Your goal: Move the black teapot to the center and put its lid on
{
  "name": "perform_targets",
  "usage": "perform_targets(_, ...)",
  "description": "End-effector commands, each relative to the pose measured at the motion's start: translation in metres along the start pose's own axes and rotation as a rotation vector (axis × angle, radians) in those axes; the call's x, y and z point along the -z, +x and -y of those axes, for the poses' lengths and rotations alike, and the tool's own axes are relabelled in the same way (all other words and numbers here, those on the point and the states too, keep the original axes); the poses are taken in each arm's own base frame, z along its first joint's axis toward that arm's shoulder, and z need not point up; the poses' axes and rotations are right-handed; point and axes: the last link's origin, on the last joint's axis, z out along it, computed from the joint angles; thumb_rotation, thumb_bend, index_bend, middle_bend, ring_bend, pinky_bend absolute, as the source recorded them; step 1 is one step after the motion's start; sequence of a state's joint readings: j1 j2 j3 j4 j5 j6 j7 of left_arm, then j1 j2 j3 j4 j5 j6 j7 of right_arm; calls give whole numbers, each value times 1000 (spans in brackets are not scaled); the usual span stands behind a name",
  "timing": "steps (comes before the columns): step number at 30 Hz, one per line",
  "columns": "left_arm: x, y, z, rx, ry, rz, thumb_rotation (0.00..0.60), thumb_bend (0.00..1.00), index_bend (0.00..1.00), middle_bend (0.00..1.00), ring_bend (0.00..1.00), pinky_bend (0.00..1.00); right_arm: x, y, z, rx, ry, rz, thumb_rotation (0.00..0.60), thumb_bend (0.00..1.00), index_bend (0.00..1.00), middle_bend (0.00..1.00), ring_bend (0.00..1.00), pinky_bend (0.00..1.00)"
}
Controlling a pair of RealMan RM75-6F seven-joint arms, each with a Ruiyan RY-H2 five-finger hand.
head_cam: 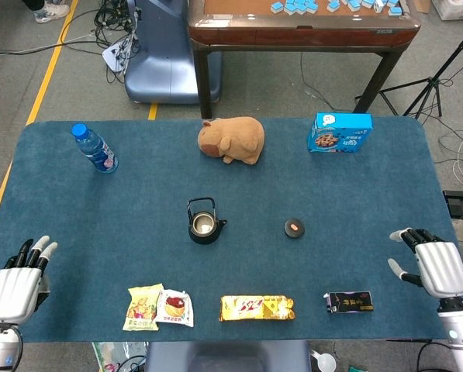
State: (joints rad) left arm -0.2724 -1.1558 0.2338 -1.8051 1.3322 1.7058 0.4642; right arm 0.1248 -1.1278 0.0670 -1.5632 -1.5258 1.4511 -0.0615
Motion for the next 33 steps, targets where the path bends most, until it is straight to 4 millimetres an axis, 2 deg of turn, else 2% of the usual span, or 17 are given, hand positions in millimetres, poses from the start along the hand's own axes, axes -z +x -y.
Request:
perform_targets(1, 11, -2, 10, 29, 5, -29, 600, 759, 202, 124, 82, 270, -5, 2, 4, 5, 10, -16, 600, 264, 405, 476, 426, 650)
perform_targets(5, 17, -3, 17, 30, 7, -30, 600, 758, 211, 124, 82, 270, -15, 10, 13, 15, 37, -31, 600, 264, 405, 579, 550, 753)
perform_targets(11, 20, 2, 23, 46, 26, -72, 600, 754, 219, 124, 82, 270, -38, 20, 34, 72, 92, 8, 600, 253, 405, 825, 777, 905)
perform_targets(16, 23, 5, 26, 57, 34, -83, 600, 754, 219, 124, 82, 270, -61, 28, 51, 153, 115, 49, 600, 150, 405, 954, 897, 976)
perform_targets(22, 28, 8, 28, 49, 52, -112, 600, 752, 219, 124, 82, 270, -88, 33, 79, 240, 152, 129, 600, 48, 375, 1000, 946, 1000)
perform_targets(33, 34, 12, 31, 49, 61, -133, 600, 735, 220, 123, 82, 270, -134, 20, 132, 345, 240, 250, 600, 44, 362, 1000, 957, 1000)
